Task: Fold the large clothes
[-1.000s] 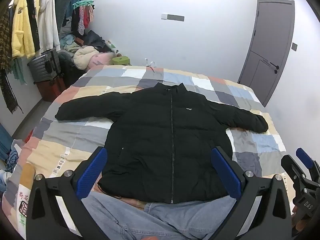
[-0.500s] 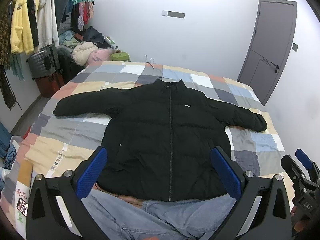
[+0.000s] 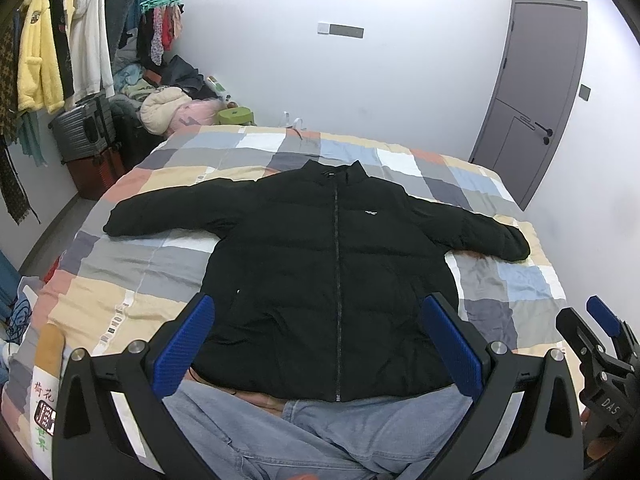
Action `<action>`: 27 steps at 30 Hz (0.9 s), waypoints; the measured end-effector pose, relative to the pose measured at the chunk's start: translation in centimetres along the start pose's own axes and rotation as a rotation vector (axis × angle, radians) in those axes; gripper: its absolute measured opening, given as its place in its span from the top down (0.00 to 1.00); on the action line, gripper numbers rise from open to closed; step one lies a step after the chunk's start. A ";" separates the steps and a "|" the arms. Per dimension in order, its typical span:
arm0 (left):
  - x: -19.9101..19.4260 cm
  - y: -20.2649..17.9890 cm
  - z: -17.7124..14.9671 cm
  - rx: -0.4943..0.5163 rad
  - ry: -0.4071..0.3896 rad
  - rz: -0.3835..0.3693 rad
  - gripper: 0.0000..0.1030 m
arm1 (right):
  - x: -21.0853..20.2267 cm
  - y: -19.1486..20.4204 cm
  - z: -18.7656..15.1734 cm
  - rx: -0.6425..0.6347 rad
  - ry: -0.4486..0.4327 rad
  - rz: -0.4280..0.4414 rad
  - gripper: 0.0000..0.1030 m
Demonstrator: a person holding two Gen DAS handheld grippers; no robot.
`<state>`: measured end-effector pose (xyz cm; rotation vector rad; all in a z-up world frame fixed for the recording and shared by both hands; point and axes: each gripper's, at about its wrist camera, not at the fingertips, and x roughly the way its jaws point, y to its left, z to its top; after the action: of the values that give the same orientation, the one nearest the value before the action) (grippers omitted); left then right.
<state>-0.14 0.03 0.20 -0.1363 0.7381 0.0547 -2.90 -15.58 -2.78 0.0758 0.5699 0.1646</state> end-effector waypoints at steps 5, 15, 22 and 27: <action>-0.5 0.0 -0.3 -0.002 -0.004 -0.003 0.00 | 0.1 -0.4 -0.2 -0.002 0.004 0.007 0.00; -2.3 -0.3 -0.7 0.004 -0.051 -0.010 0.00 | -0.4 -1.7 -0.9 -0.027 -0.013 0.051 0.00; -2.5 -1.2 -0.5 -0.001 -0.054 -0.020 0.00 | -0.4 -3.1 -0.8 -0.049 -0.029 0.070 0.00; -1.2 -0.6 -0.9 -0.004 -0.073 0.000 0.00 | 0.9 -3.3 -1.2 -0.067 -0.015 0.075 0.00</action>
<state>-1.54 -0.66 0.38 -0.1376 0.6647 0.0607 -2.35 -18.62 -4.60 0.0340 0.5465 0.2560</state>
